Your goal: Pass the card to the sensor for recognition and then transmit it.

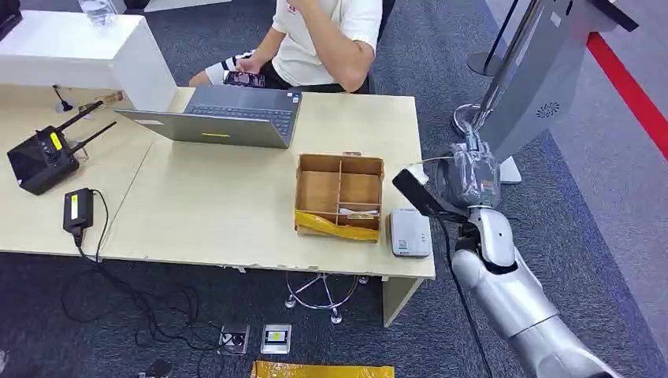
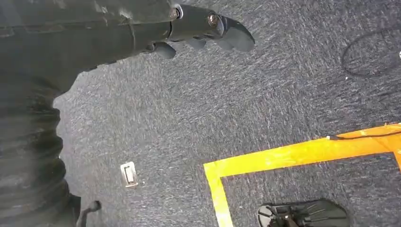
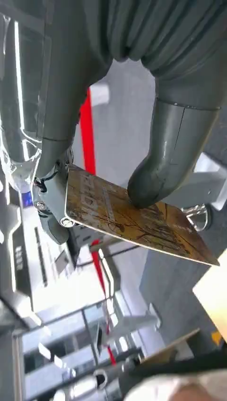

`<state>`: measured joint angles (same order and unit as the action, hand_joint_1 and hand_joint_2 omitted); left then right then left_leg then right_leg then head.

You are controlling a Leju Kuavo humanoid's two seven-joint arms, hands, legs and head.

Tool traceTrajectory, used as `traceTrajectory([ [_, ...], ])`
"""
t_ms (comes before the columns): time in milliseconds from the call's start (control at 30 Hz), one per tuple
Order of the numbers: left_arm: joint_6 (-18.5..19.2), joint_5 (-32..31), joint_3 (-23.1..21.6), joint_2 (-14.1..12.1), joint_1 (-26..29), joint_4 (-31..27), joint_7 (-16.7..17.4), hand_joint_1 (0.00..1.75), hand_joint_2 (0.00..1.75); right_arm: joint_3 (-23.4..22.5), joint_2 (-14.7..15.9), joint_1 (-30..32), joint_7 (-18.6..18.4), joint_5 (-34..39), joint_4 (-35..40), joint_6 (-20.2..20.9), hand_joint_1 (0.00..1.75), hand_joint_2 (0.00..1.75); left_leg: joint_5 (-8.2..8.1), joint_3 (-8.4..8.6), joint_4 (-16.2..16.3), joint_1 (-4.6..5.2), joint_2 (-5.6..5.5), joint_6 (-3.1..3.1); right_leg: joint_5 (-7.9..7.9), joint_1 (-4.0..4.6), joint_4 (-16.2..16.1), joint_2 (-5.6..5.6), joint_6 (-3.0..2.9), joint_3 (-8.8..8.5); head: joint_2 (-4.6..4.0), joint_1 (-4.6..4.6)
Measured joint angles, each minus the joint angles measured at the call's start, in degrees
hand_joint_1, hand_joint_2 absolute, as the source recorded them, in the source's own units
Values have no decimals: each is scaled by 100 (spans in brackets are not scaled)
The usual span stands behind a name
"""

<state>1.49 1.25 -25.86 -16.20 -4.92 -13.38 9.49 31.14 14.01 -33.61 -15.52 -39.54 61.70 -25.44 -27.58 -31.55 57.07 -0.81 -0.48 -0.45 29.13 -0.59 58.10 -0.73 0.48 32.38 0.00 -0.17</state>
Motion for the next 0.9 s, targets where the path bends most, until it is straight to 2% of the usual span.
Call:
traceTrajectory([
  [233, -11, 15, -2, -17, -1, 4, 37, 0, 175, -221, 63, 240, 79, 316, -133, -41, 175, 175, 0, -1, -1, -1, 2, 0, 0, 1, 0, 3, 0, 1, 0, -2],
  [467, -20, 15, -2, -17, -5, 4, 50, 0, 175, -166, -4, 333, 227, 341, -378, 253, 175, 175, 0, -2, -1, -1, 2, 0, 0, 1, 1, 3, 0, 0, 0, 0],
  [767, -11, 55, -2, -20, -8, 4, 46, 0, 175, 313, -190, 370, 164, -55, -684, 835, 175, 175, 0, -2, -1, -1, 2, 0, 0, 2, 1, 2, 0, 0, 0, 0],
  [900, -13, 55, -2, -26, -8, 4, 39, 0, 175, 509, -254, 420, 129, -127, -804, 944, 175, 175, 0, -3, -1, -1, 2, 0, 0, 1, 1, 3, 0, 1, 0, -2],
])
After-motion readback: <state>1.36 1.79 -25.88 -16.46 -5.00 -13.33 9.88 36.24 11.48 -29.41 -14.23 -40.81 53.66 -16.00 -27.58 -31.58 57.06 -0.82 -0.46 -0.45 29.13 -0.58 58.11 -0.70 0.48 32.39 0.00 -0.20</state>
